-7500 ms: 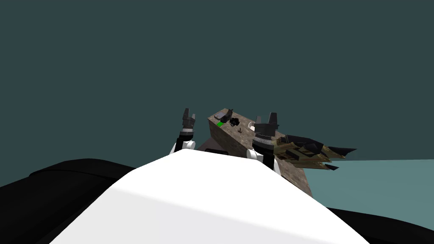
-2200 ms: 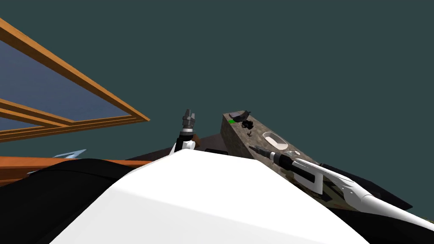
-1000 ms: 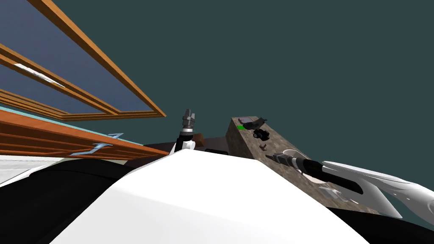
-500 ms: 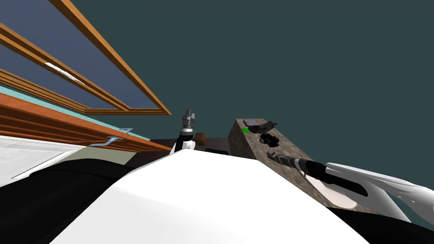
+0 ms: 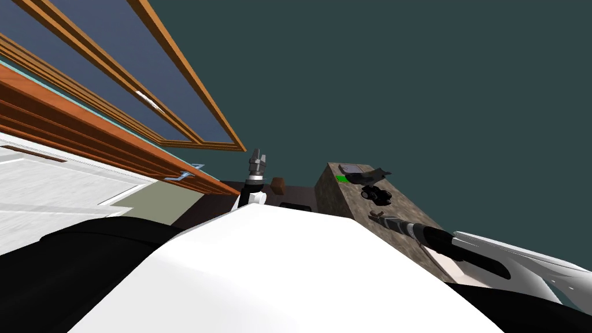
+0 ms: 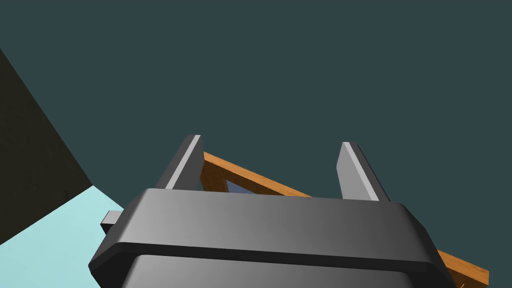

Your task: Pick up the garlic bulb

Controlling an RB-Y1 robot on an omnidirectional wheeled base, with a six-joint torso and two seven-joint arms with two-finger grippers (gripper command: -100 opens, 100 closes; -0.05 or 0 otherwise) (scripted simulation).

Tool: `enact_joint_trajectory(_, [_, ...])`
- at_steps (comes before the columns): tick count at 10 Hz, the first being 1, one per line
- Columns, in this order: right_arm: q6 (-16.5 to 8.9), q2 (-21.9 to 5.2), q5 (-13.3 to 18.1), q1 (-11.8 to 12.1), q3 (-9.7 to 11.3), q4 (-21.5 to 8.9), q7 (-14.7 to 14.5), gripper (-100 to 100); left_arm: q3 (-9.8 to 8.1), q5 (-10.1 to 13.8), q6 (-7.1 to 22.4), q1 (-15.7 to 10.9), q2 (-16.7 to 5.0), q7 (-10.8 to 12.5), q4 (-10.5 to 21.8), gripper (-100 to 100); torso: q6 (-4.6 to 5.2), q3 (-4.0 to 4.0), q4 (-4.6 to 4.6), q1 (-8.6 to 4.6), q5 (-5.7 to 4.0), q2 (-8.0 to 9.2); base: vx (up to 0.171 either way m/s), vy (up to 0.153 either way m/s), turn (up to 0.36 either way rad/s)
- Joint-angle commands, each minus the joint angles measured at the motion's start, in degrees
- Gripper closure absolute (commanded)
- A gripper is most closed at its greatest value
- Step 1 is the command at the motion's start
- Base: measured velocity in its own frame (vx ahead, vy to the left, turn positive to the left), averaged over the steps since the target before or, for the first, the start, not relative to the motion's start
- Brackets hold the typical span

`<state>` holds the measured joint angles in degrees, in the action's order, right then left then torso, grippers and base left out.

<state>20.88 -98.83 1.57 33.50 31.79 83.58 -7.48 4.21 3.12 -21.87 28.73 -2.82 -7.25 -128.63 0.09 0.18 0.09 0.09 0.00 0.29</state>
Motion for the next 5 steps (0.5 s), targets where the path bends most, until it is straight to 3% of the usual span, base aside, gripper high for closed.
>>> enact_joint_trajectory(1, [0.00,0.00,0.00,0.00,0.00,0.00,0.00,-100,0.00,0.00,0.00,0.00,0.00,0.00,0.00,0,0.00,0.00,0.00,0.00,0.00,0.00,-0.033,0.000,0.041])
enact_joint_trajectory(2, [0.00,0.05,-0.04,0.03,-0.03,-0.08,0.01,100,-0.01,0.00,0.00,0.01,0.00,0.00,0.00,0,0.05,-0.07,-0.02,-0.05,-0.01,-0.13,-0.006,-0.001,-0.011])
enact_joint_trajectory(5, [-0.02,0.03,-0.04,0.03,-0.03,-0.11,0.01,100,-0.01,0.00,0.00,0.02,0.00,0.00,0.00,0,0.03,-0.17,-0.07,-0.06,-0.03,-0.29,0.000,0.000,0.000])
